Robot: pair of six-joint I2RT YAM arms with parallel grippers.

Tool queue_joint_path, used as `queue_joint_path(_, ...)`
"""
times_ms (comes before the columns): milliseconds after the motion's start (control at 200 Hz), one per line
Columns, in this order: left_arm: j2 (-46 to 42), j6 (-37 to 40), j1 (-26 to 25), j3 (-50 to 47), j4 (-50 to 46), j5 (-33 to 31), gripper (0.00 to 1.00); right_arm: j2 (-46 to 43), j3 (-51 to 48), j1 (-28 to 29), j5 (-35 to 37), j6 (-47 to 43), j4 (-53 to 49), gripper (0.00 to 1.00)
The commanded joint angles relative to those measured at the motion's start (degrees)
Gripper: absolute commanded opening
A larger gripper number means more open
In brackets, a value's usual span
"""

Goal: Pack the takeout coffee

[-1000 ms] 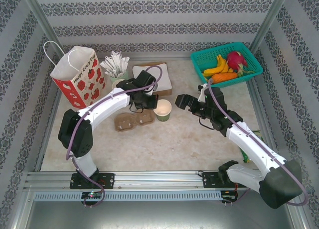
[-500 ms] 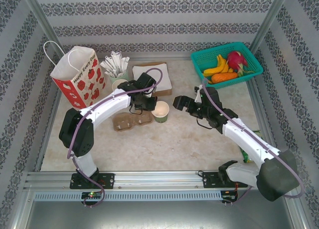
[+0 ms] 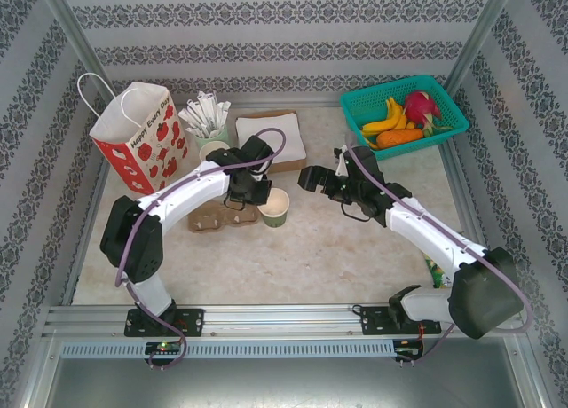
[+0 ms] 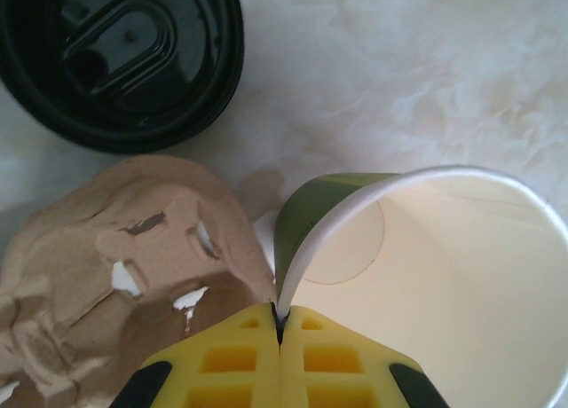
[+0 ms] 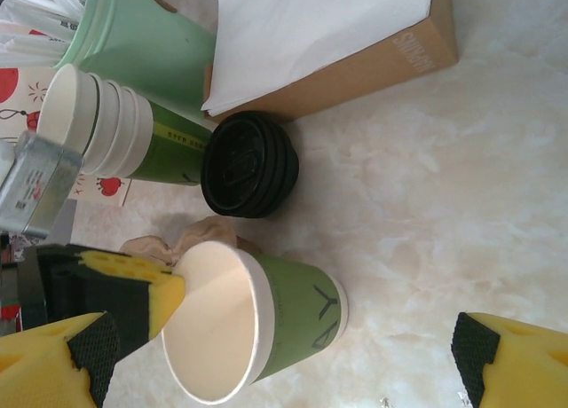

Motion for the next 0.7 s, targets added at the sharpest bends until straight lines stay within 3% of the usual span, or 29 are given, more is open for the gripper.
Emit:
queue_joint_path(0,-3.0,1.1,0.2,-1.4,-4.1,-2.5,0.00,1.3,1.8,0.7,1.3,-1.3,-0.9,0.98)
queue_joint_path(50,-3.3,0.8,0.4,-1.6,-4.1,-2.7,0.00,1.7,2.1,0.9,1.7,-1.3,-0.9,0.98)
queue_joint_path(285,-3.4,1.0,0.5,-1.1,-2.4,2.6,0.21,3.8,3.9,1.4,2.8,-1.7,-2.1,0.98)
queue_joint_path(694,-2.0,0.6,0.6,-0.8,-0.5,12.8,0.24,6.8,6.4,2.6,3.5,-2.6,-3.1,0.98)
